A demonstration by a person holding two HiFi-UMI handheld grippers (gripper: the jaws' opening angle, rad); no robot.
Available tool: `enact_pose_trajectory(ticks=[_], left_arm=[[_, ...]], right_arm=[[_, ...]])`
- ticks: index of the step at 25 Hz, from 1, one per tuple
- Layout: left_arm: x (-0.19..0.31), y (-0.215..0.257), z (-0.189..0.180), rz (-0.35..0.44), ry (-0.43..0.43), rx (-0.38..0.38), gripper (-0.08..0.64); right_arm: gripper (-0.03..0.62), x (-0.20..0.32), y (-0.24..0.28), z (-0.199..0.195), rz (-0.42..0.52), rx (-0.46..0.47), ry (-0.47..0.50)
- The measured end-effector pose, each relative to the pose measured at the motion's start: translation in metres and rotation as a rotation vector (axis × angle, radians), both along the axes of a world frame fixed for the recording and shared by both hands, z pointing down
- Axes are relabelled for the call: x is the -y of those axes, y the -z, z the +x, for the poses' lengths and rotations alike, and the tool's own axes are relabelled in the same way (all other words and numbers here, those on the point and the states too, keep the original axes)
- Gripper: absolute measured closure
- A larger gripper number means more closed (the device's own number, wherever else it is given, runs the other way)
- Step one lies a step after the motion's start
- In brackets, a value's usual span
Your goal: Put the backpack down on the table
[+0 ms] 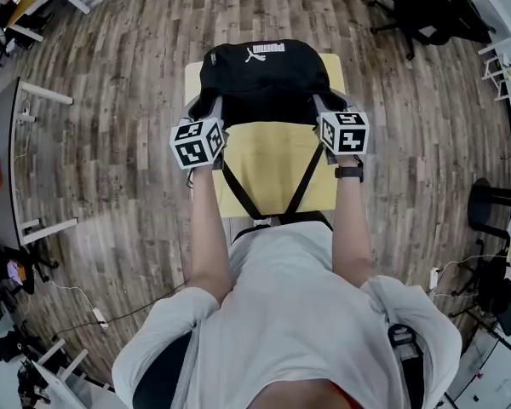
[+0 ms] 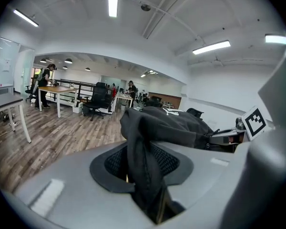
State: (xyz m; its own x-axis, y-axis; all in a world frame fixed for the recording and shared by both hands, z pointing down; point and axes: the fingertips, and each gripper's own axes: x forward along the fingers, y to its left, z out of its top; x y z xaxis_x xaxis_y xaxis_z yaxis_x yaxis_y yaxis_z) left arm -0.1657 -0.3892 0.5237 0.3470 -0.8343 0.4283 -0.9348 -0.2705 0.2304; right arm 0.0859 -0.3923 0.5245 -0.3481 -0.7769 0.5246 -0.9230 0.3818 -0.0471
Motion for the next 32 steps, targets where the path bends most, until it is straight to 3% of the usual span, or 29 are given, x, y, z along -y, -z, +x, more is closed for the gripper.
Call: enact_pose_trajectory(ticks=[14, 32], left_arm=[[0.048, -0.099, 0.003, -0.186, 0.047, 0.025, 0.443], [0.055, -0.198, 0.014, -0.365, 0.099, 0.022, 0.442]], right_arm=[[0.502, 0.058, -0.1, 0.003, -0.189, 0.002, 0.026], [0.495, 0.072, -0.192, 0.016, -0.351, -0.012, 0.034]])
